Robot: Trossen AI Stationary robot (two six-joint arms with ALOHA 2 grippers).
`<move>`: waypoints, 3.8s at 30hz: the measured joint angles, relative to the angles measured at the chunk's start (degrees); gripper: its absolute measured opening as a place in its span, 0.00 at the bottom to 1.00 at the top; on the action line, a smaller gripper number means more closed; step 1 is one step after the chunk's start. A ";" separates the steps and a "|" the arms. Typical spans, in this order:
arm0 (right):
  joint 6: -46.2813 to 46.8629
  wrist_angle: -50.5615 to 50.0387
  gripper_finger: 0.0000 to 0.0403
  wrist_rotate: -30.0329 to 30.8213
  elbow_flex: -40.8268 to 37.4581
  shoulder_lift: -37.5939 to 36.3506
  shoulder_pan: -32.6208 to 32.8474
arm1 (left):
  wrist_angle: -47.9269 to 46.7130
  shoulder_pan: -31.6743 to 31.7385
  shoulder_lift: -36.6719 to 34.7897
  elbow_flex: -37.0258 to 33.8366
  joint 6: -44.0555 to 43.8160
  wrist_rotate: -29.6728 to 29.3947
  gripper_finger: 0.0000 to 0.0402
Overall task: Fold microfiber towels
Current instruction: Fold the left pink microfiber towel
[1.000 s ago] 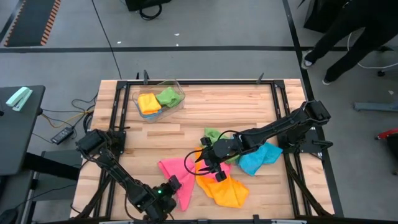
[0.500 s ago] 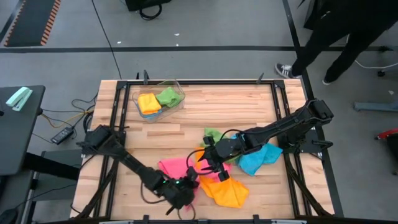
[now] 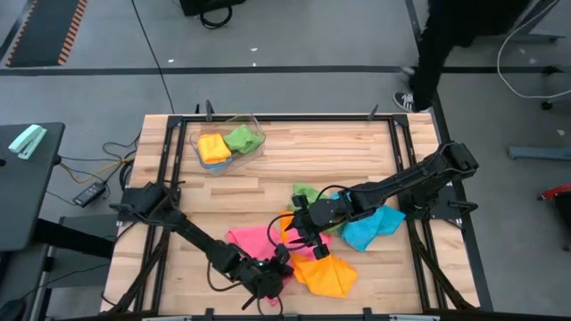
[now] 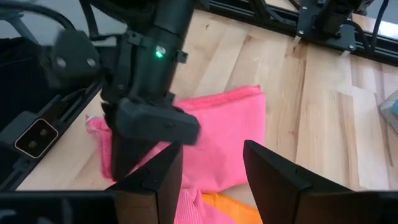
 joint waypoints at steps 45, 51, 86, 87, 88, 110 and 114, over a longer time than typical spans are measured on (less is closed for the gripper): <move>0.68 0.59 0.44 0.00 -0.02 0.00 0.00 | -54.03 -11.81 -7.01 -13.13 -48.74 -15.30 0.52; 0.66 0.63 0.44 0.00 -0.02 0.00 0.00 | -51.40 -10.88 -6.86 -14.09 -48.68 -18.63 0.42; 6.96 1.01 0.44 0.13 -0.10 6.92 -2.71 | -29.15 -15.27 -6.86 -14.08 33.90 -37.55 0.09; 7.53 1.44 0.44 0.13 -0.13 8.09 -3.30 | -28.00 -15.26 -6.86 -14.08 35.67 -37.58 0.09; 7.94 2.73 0.44 0.08 -0.13 9.07 -3.90 | -26.77 -15.26 -6.86 -14.08 37.22 -37.54 0.10; 12.69 12.39 0.54 -24.14 8.75 29.02 -16.90 | -13.80 -16.38 -6.82 -14.03 32.53 -34.81 0.06; 12.71 10.45 0.54 -29.61 10.70 30.72 -16.93 | -13.94 -17.07 -6.82 -14.03 30.48 -34.81 0.03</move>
